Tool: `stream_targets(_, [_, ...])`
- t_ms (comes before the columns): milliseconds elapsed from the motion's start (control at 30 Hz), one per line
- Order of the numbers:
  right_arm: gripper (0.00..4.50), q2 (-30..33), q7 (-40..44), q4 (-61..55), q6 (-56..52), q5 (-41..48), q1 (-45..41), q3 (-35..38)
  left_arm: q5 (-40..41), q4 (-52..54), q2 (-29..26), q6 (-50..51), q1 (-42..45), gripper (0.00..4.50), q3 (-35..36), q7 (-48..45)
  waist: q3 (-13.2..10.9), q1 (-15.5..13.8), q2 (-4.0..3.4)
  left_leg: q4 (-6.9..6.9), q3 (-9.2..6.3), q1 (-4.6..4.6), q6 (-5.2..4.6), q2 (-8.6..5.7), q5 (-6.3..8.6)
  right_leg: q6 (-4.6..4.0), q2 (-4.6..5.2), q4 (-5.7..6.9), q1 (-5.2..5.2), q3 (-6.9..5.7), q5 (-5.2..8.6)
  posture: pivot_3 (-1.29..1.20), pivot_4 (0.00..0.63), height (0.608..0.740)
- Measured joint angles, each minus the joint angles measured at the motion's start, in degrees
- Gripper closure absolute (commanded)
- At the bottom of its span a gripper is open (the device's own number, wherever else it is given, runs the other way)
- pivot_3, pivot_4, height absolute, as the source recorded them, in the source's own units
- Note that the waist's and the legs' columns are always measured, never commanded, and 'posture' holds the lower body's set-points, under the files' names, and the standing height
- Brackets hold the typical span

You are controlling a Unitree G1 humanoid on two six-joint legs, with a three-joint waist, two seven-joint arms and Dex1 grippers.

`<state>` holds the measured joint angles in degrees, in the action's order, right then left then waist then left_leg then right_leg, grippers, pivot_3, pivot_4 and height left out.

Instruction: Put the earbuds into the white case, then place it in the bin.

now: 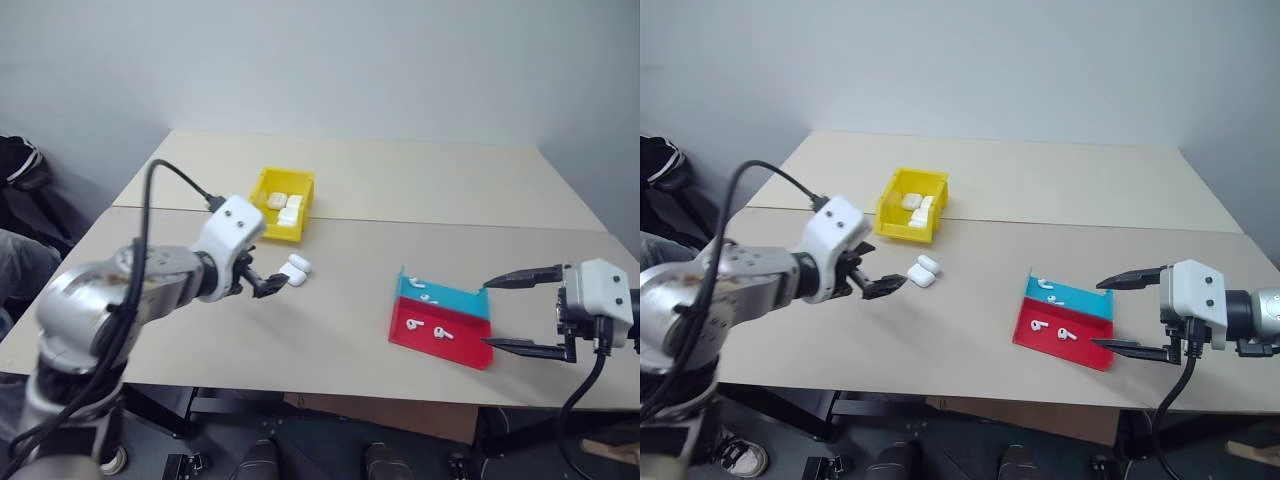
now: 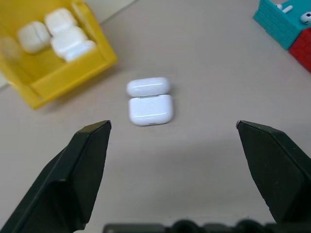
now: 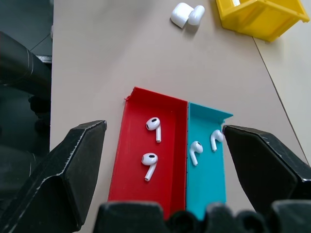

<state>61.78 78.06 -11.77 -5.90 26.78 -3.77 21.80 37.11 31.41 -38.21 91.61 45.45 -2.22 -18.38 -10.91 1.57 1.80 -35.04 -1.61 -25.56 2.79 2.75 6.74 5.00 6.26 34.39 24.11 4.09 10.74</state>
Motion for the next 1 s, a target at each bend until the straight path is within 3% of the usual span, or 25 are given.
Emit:
stream_targets(233, [0.03, 0.0, -1.6, -2.0, -1.0, -0.2, 2.0, 0.4, 5.4, -13.6, 0.1, 0.7, 12.0, 0.0, -11.4, 13.2, 0.0, 0.3, 0.02, 0.08, -0.08, 0.0, 0.0, 0.0, 0.0, 0.04, -0.03, 0.11, 0.02, -0.01, 0.1, 0.0, 0.15, 0.74])
stream_targets(500, [0.03, 0.0, -1.9, 0.2, -1.1, -0.8, 1.9, 0.0, 8.3, -28.4, 6.4, 0.7, 19.9, 0.0, -16.7, 23.5, 0.0, 0.2, 0.03, -0.02, -0.09, 0.01, 0.02, -0.02, 0.0, 0.04, -0.03, 0.13, 0.02, 0.0, 0.1, 0.0, 0.15, 0.74])
stream_targets(700, [0.03, 0.0, -0.9, 3.5, -0.8, -1.0, -1.4, -1.1, 6.3, -35.4, 8.0, 0.7, 21.1, 0.0, -17.7, 24.4, 0.0, 0.5, 0.03, 0.13, -0.09, 0.0, 0.02, -0.03, 0.0, 0.04, -0.03, 0.12, 0.07, 0.0, 0.1, 0.0, 0.15, 0.74])
stream_targets(1000, [0.03, 0.1, -0.5, 4.1, -1.0, -1.0, -3.5, -2.8, -0.6, -43.4, 11.2, 0.6, 21.7, 0.0, -20.4, 16.3, 0.0, 0.2, 0.05, 0.08, -0.09, -0.02, 0.05, -0.05, -0.01, 0.06, -0.03, 0.11, 0.05, 0.0, 0.1, 0.0, 0.15, 0.74])
